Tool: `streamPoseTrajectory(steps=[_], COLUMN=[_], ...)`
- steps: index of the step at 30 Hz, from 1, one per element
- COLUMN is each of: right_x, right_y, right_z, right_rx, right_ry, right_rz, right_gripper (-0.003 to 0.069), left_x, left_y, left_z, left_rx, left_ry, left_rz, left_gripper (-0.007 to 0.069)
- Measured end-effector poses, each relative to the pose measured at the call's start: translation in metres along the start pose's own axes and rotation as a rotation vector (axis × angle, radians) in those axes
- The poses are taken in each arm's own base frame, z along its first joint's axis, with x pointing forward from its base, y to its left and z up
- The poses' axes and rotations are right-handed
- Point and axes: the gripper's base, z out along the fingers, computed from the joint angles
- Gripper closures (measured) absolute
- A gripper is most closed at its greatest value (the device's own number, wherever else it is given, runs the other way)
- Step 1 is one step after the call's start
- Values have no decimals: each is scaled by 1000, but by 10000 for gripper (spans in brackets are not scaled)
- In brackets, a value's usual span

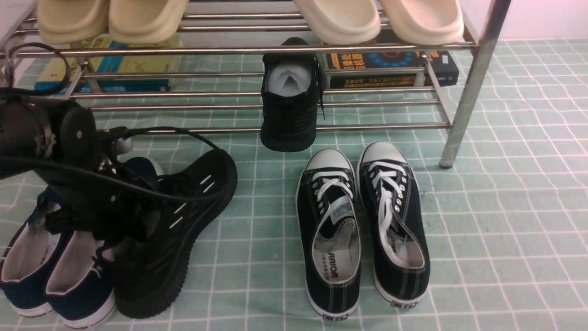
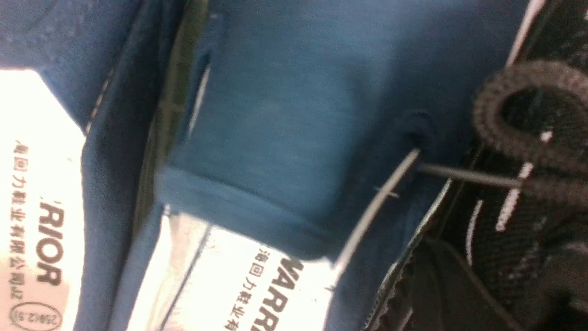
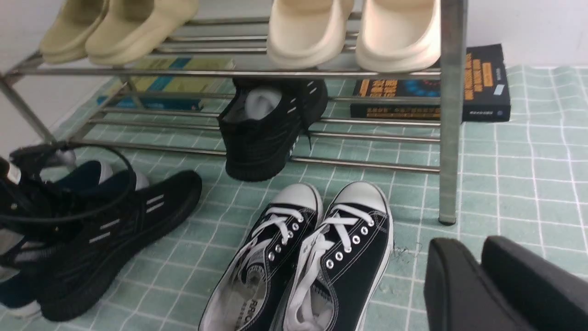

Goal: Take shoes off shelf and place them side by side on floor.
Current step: 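Reach toward the shoe rack and grasp a shoe on it with the right gripper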

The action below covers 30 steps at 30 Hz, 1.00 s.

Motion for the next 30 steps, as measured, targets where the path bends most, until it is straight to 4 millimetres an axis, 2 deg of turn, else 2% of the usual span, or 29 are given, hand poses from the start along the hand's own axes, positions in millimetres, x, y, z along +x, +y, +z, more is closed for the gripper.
streamPoseTrajectory(steps=[5, 8, 11, 14, 16, 18, 19, 22, 25, 27, 29, 30], right_x=[-3, -3, -7, -15, -19, -27, -28, -35, -37, -36, -35, -34], right_y=[0, -1, -2, -3, -3, -1, -1, 6, 12, 26, 36, 45], right_z=[17, 34, 46, 55, 56, 64, 65, 83, 98, 124, 141, 151], right_rx=[-79, -155, -205, -235, -246, -290, -294, -378, -414, -436, -418, -405], right_ry=[78, 150, 214, 267, 277, 310, 312, 380, 438, 549, 616, 655], right_rz=[-42, -59, -60, -65, -66, -56, -55, -75, -96, -126, -141, -160], right_gripper=[526, 489, 435, 380, 369, 354, 353, 351, 350, 350, 350, 350], left_x=[1, 3, 5, 6, 5, -1, -1, -12, -14, -17, -17, -17], left_y=[1, 2, 2, 2, 2, 1, 1, -1, -2, -1, 1, 5], left_z=[-6, -7, -8, -11, -15, -34, -36, -78, -98, -115, -118, -119], left_rx=[14, 15, 17, 24, 26, 40, 42, 76, 81, 58, 38, 21], left_ry=[3, 32, 54, 61, 55, 9, 4, -101, -128, -119, -107, -95], left_rz=[9, 6, 21, 17, 18, 20, 20, 55, 89, 144, 165, 174], left_gripper=[493, 366, 222, 113, 89, 60, 60, 62, 95, 241, 352, 475])
